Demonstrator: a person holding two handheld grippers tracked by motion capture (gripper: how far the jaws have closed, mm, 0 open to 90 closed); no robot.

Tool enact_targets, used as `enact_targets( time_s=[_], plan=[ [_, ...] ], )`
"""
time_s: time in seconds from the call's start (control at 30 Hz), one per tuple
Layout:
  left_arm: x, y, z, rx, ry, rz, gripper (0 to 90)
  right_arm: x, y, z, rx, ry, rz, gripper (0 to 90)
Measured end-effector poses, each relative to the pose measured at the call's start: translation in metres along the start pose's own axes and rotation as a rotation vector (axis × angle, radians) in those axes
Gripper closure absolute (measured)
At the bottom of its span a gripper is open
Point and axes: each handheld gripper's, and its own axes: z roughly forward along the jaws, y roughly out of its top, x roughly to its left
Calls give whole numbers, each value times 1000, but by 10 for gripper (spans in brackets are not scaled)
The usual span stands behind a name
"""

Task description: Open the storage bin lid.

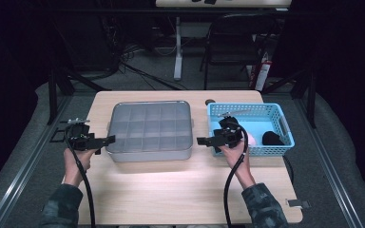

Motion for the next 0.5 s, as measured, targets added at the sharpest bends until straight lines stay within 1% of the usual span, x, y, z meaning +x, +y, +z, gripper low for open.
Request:
enact_targets(
  time_s=[0.03,0.07,0.13,0.17,0.2,0.23,0.3,0.37,0.4,0.5],
  plan=[
    [1,2,2,2,-15,-8,19,-1,2,3,3,3,4,70],
    [2,3,4,1,-19,-18,20,-1,5,5,7,5,6,76],
    [5,7,7,2,-22,-23,24,-2,10,10,8,3,12,86],
    [6,8,9,6,-19,-33,28,-4,15,15,15,3,15,110],
    [8,10,10,5,-21,-39,28,-4,15,15,15,3,15,110],
    [9,11,12,3,-22,-48,34,-4,17,17,17,-5,14,134],
    [11,15,15,12,-22,-55,40,-8,20,22,16,2,38,152],
    [12,16,18,17,-17,-58,64,-11,24,28,25,-2,49,197],
    [13,17,20,22,-15,-53,72,-12,26,30,27,4,55,208],
    [15,19,24,30,-8,-59,94,-15,32,39,34,14,82,262]
  ],
)
